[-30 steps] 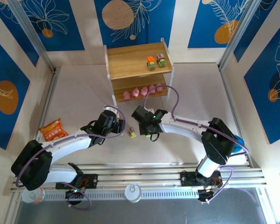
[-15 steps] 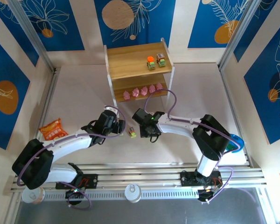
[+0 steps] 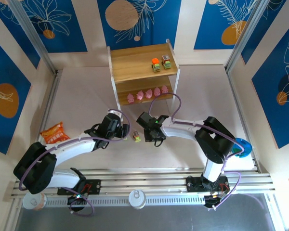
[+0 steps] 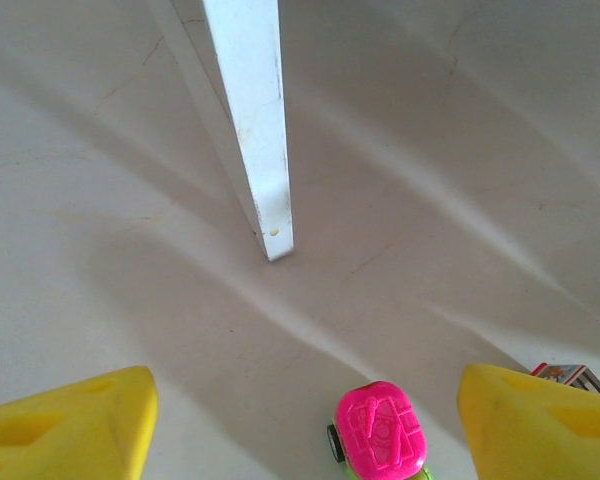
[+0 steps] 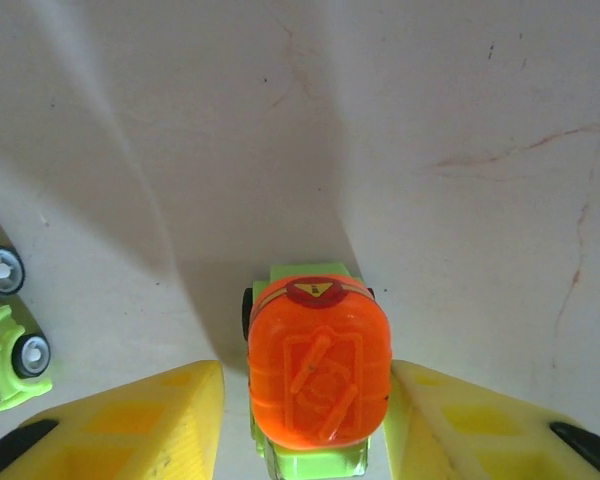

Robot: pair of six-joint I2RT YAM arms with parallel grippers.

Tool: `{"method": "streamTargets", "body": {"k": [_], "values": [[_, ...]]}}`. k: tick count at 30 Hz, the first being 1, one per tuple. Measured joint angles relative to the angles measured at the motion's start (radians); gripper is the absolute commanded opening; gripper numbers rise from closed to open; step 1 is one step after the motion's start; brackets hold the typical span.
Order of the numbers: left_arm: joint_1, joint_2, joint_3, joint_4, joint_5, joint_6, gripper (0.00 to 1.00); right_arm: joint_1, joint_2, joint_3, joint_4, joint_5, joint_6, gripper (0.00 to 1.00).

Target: Place and organize the plastic toys onto the shelf

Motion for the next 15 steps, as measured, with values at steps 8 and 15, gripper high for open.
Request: {"method": "streamTargets", "body": {"k": [8,15], "values": [[0.002,0.011,0.002,0.000,0.012,-0.002,0.79,0.000,0.007,0.000,0.006,-0.006,0.000,0.42],[0.003,0.011,0.002,0.000,0.016,-0.002,0.79,-0.003,0.007,-0.001,0.006,-0.007,0.000,0.41]]}}
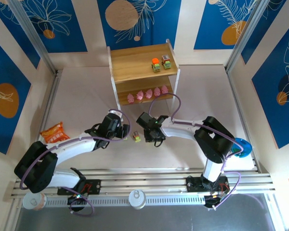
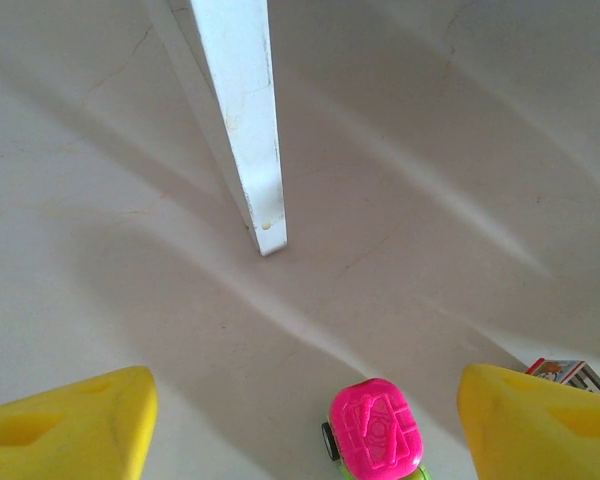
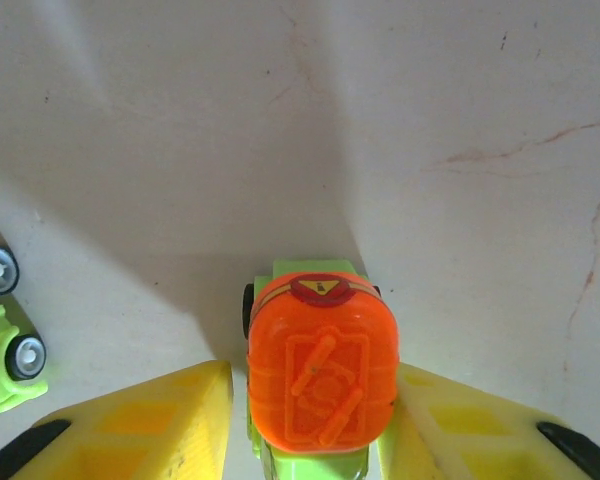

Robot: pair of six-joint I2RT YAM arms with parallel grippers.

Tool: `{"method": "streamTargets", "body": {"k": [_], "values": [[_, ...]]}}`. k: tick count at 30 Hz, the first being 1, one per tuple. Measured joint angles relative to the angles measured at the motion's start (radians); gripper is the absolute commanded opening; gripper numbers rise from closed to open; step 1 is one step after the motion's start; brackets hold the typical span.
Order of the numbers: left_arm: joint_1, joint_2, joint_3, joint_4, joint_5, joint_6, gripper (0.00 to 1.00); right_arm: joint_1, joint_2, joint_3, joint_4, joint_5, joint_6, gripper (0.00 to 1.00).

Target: Place and organize the plastic toys onto the shelf

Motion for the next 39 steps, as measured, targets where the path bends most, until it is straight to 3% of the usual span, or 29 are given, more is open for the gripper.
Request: {"method": "streamTargets", "body": {"k": [27,39], "values": [[0.002,0.004,0.002,0.006,0.043,0.001,0.78,0.006,0.003,0.002,-0.053,0.021,-0.019,0.33],[0.003,0.013,0.004,0.055,0.140,0.008,0.78,0.027,-0.171,0.126,-0.212,0.081,-0.069,0.33]]}}
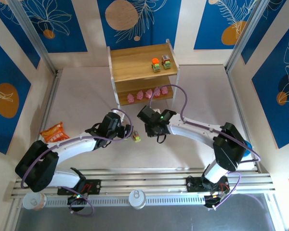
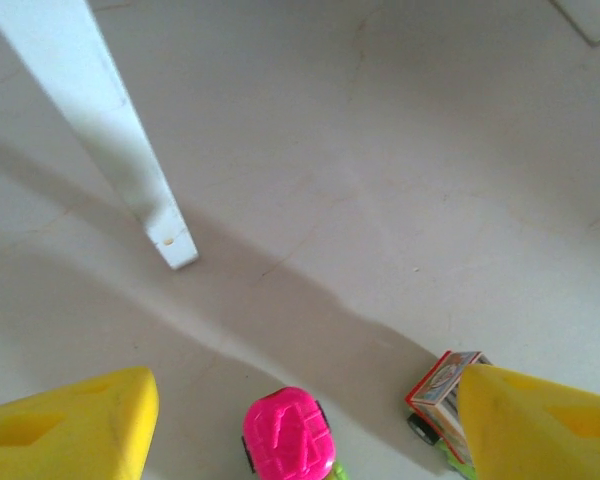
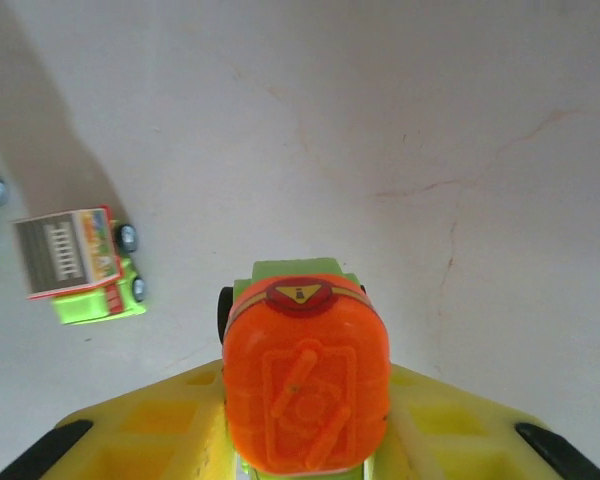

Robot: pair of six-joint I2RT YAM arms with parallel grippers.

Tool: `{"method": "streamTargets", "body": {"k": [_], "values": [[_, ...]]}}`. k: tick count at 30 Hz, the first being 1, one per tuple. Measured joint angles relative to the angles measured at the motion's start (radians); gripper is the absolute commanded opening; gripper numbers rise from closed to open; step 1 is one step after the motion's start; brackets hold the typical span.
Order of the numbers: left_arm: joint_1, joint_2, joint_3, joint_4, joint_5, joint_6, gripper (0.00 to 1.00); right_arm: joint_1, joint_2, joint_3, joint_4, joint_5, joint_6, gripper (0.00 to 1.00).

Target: Place and organize the plastic toys onto the shelf

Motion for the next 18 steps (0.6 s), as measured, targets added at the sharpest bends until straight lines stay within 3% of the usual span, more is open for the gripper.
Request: {"method": "streamTargets", "body": {"k": [18], "values": [[0.000,0.000,0.000,0.010,0.022,0.003,0.78,0.012,-0.076,0.304,-0.223,0.069,-0.082,0.30]]}}
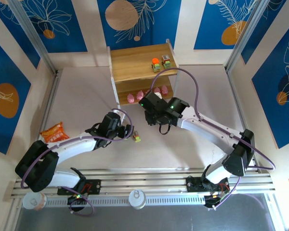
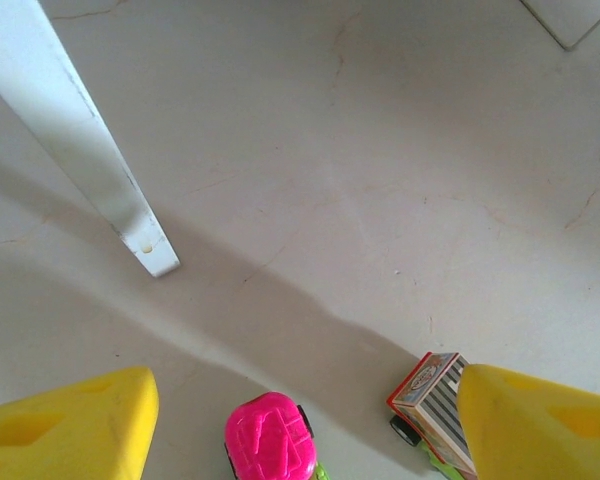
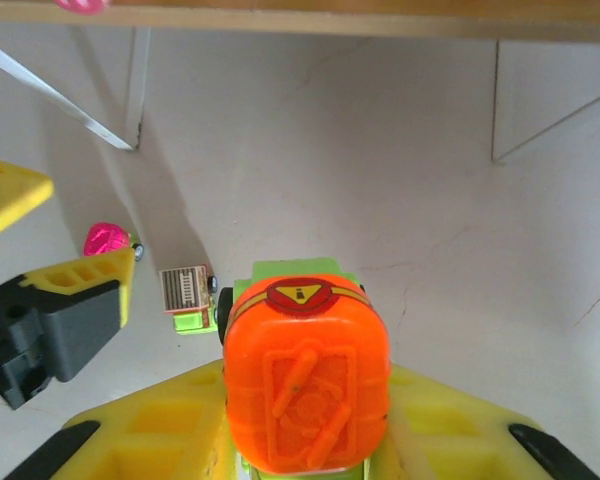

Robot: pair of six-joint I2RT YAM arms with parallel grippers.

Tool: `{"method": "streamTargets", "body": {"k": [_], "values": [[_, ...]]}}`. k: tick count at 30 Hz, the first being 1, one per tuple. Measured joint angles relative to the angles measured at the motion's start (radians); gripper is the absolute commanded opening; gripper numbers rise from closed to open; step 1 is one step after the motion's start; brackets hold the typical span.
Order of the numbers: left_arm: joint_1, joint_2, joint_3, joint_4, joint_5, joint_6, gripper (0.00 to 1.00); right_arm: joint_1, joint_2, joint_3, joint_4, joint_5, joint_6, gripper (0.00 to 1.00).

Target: Place and organize the plastic toys onto the shelf

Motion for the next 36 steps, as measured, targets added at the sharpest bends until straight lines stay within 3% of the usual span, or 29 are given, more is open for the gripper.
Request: {"method": "streamTargets", "body": {"k": [11,36], "values": [[0.000,0.000,0.000,0.010,0.000,0.000,0.78,0.004,0.019,0.271,-0.103,0.042,-0.084,0.31],[-0.029,-0.014,0.000,0.036,0.024,0.035,0.79,-0.110,0.390,0.988,-0.261,0.064,-0.277,0.31]]}}
